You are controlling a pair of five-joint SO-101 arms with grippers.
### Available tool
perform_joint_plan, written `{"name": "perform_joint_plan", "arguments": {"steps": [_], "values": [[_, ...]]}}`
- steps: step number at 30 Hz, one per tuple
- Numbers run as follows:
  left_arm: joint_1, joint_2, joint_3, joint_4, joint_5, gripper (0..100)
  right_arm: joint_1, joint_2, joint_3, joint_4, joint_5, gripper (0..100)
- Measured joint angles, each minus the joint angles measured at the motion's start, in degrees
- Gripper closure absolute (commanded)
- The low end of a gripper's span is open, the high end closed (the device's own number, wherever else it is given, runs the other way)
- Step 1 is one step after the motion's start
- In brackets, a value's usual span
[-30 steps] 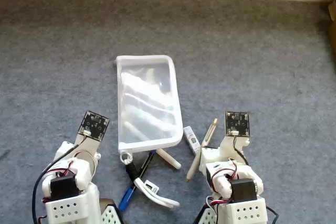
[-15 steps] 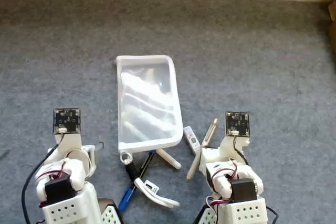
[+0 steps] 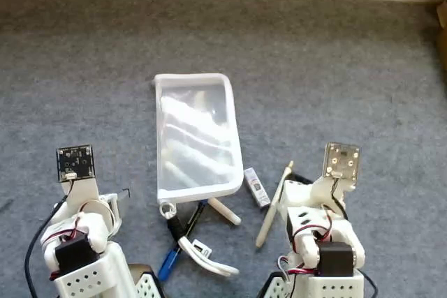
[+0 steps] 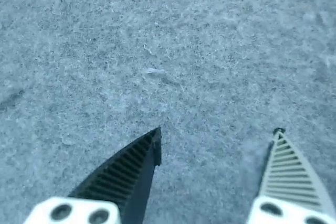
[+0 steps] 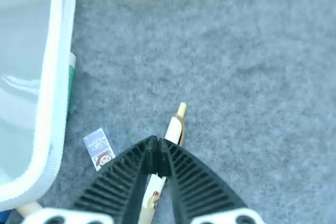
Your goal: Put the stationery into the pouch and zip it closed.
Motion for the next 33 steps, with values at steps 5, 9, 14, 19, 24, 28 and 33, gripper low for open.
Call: {"name": "perform_joint_plan", "arguments": {"steps": [5, 9, 14, 19, 24, 28, 33], "values": [[0.00, 0.00, 0.79, -1.85, 0.26, 70, -3.78, 0.00, -4.13, -2.29, 10.11, 99.1], [0.00, 0.00, 0.79, -2.37, 0.53, 70, -12.57, -0.18, -9.41, -1.49, 11.43, 98.9], [0.00, 0.00, 0.79, -2.37, 0.88, 70, -21.19, 1.14, -14.42, -1.05, 11.96, 98.9], [0.00, 0.00, 0.79, -2.90, 4.13, 70, -25.58, 11.69, -17.85, -1.05, 11.96, 98.9], [-1.41, 0.00, 0.79, -3.08, 4.66, 70, -31.30, 23.03, -21.98, -1.05, 11.96, 98.9], [-2.64, 0.00, 0.79, -4.48, 4.84, 70, -36.04, 28.40, -24.18, -1.05, 9.14, 98.8], [-2.99, 0.00, 0.79, -4.66, 4.84, 70, -44.57, 34.81, -24.44, -1.05, 8.26, 95.0]]}}
